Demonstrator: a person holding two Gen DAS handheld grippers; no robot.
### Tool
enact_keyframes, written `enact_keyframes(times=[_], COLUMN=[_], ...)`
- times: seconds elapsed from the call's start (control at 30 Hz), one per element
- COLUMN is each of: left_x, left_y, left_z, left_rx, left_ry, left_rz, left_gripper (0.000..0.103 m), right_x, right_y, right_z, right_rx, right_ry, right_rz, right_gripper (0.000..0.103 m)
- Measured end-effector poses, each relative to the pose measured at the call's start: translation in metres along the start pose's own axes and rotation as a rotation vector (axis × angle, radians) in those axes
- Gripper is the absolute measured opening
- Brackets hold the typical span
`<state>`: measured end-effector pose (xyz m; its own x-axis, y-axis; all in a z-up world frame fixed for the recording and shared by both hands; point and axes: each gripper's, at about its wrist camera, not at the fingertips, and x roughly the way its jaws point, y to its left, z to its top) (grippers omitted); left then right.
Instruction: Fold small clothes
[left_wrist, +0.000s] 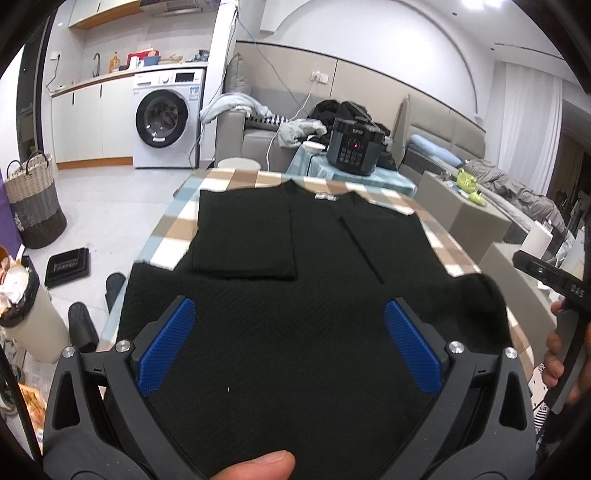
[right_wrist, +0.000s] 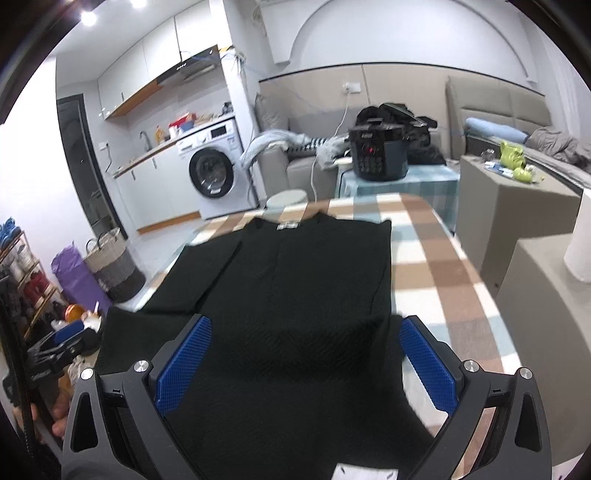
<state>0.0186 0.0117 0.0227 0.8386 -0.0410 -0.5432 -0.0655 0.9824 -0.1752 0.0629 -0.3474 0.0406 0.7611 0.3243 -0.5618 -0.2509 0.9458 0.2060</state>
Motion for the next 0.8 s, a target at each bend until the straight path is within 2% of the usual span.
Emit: enact_keyframes(times=[0.17,0.3,0.43,0.57,0.73,0.8], left_x=[0.001,0.006,0.016,0.036,0.056,0.064], left_y=[0.0,0.009,0.018,0.032,0.049,0.055], left_z=[0.02,0.029,0.032,0.03,0.035,0.036], left_rx=[0.012,-0.02,-0.033,-0.052,-0.081,-0.094], left_ry=[-0.004,-0.001,0.014,0.065,0.075,0.086], left_rz=[0.021,0.021,0.058,0.061,0.07,0.061], left_gripper=[0.102,0.102,0.102,0.102,0.102,0.097], right_x=[0.016,0.042,0.078,0.117,0.157,0.174], right_y=[0.014,0.03,0.035,0.034,0.039,0.039], right_z=[0.022,0.031,0.032,0.029,0.024,0.021], right_rx=[-0.016,-0.069,-0.064,-0.043,-0.088,-0.095], right_ry=[0.049,0.083,0.162,0.237,0.303,0.331], right_rz=[0.05,-0.021,-0.018,-0.039,-0.086,-0.096], right_gripper=[0.103,0.103,0.102,0.09,0.09,0.09])
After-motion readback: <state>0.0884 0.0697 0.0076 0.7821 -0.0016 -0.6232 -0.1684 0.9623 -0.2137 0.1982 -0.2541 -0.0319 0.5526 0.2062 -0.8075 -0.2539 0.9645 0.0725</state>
